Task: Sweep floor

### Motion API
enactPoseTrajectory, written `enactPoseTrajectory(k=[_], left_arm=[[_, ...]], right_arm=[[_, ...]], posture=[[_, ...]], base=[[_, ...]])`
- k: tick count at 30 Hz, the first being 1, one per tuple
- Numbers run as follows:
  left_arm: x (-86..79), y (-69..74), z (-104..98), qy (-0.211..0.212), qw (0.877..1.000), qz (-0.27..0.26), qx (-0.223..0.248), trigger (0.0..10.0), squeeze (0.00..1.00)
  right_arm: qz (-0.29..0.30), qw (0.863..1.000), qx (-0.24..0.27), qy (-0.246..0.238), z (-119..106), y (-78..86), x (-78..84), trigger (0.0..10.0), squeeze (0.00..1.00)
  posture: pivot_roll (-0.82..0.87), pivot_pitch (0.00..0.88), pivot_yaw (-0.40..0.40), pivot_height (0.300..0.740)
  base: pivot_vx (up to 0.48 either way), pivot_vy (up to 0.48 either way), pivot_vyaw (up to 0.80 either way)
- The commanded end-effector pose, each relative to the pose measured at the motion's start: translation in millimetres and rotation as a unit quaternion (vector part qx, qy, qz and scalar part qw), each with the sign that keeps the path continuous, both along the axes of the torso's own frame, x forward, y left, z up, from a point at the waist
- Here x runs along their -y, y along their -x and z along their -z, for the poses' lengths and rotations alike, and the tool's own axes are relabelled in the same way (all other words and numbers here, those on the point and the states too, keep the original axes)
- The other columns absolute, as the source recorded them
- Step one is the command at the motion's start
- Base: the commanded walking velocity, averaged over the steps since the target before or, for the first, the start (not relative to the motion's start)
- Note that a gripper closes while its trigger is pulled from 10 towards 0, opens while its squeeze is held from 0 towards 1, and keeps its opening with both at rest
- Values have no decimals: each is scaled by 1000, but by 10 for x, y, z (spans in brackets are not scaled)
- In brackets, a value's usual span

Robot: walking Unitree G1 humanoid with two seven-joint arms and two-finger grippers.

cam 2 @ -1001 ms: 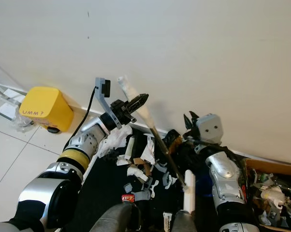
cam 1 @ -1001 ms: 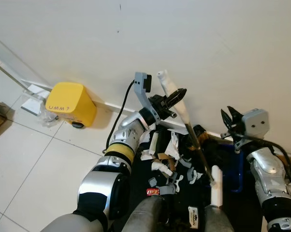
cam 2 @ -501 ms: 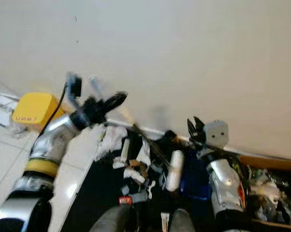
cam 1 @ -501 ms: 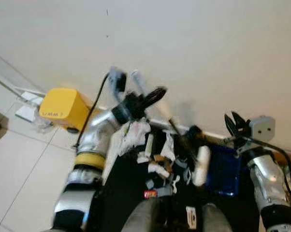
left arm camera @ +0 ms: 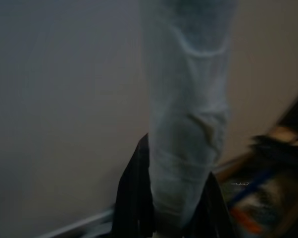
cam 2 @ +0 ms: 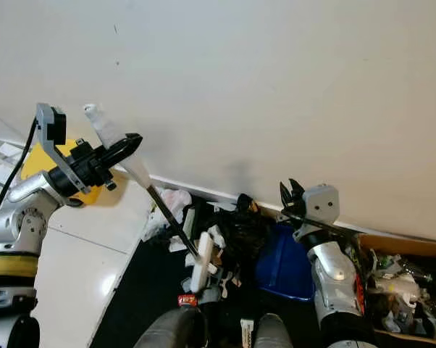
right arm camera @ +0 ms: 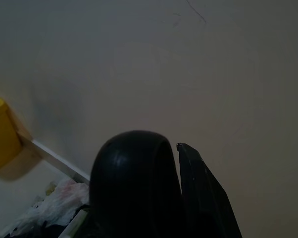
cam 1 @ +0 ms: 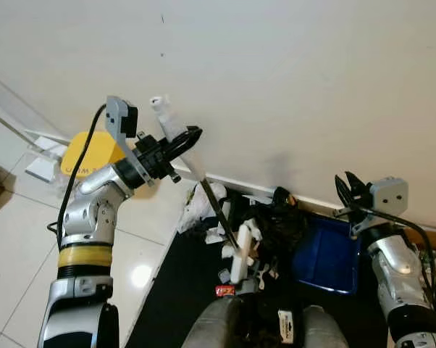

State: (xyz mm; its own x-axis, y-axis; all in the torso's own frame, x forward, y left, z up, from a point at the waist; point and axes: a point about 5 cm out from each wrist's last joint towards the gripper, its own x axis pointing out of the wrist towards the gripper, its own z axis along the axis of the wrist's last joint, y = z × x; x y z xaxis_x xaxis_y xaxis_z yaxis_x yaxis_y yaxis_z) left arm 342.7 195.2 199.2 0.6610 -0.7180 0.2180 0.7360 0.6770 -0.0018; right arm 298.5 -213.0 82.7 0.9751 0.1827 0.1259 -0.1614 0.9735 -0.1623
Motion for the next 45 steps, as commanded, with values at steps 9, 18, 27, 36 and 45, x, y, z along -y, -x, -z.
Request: enactPoseTrajectory(k=[9,18,27,36,45], left_arm=[[234,-255,341,-101,992,-78,-12,10000,0],[518,-349,540,-117,985,-117,-45,10000,0],[789,-341,586,-21,992,-84,-87,10000,0],[1147,-305,545,121,983,13,-141,10000,0],[1414,-299,313,194,967,103,-132,10000,0]], right_arm=[[-27,995,-95,-9,456,210,-246,10000,0],[-26,994,-103,-24,523,211,-358,10000,0],[-33,996,-72,-32,411,190,-401,10000,0],[-44,997,-33,-45,243,124,-467,10000,0],[-59,996,13,-65,18,102,-549,10000,0]], posture=[[103,331,167,740],[51,355,174,740],[30,358,174,740],[10,361,175,740],[8,342,186,740]], base=[[0,0,0],[0,0,0],[0,0,0],[0,0,0],[0,0,0]])
